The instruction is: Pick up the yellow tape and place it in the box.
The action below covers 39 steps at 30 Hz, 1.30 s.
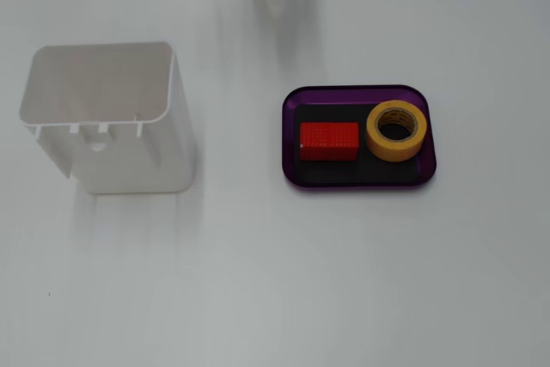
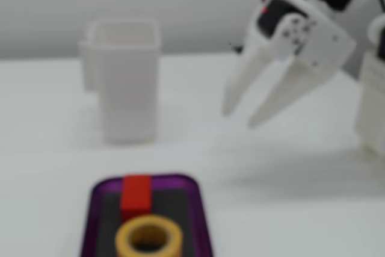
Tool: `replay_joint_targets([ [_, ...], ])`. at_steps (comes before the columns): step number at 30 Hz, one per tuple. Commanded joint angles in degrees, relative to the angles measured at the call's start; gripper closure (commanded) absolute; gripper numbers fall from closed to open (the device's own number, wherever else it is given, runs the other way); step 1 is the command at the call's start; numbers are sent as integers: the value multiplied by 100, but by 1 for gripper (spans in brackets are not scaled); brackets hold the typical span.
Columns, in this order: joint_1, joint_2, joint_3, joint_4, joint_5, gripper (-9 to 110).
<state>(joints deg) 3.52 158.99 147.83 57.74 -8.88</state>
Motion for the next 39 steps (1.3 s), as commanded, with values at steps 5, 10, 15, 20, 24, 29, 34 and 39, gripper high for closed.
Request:
replay_joint_targets([
  [5,0,1318,1125,-158,44,93],
  [10,0,2057,1907,-141,44,94],
  [15,-9,2900,2514,-70,308,94],
  [20,-97,3753,2760,554,817,94],
  [24,-88,3955,2777,729,984,94],
  [29,-70,3920,2786,773,976,95],
  [34,-44,3920,2751,1099,984,102],
  [39,-35,3920,2751,1072,958,102],
])
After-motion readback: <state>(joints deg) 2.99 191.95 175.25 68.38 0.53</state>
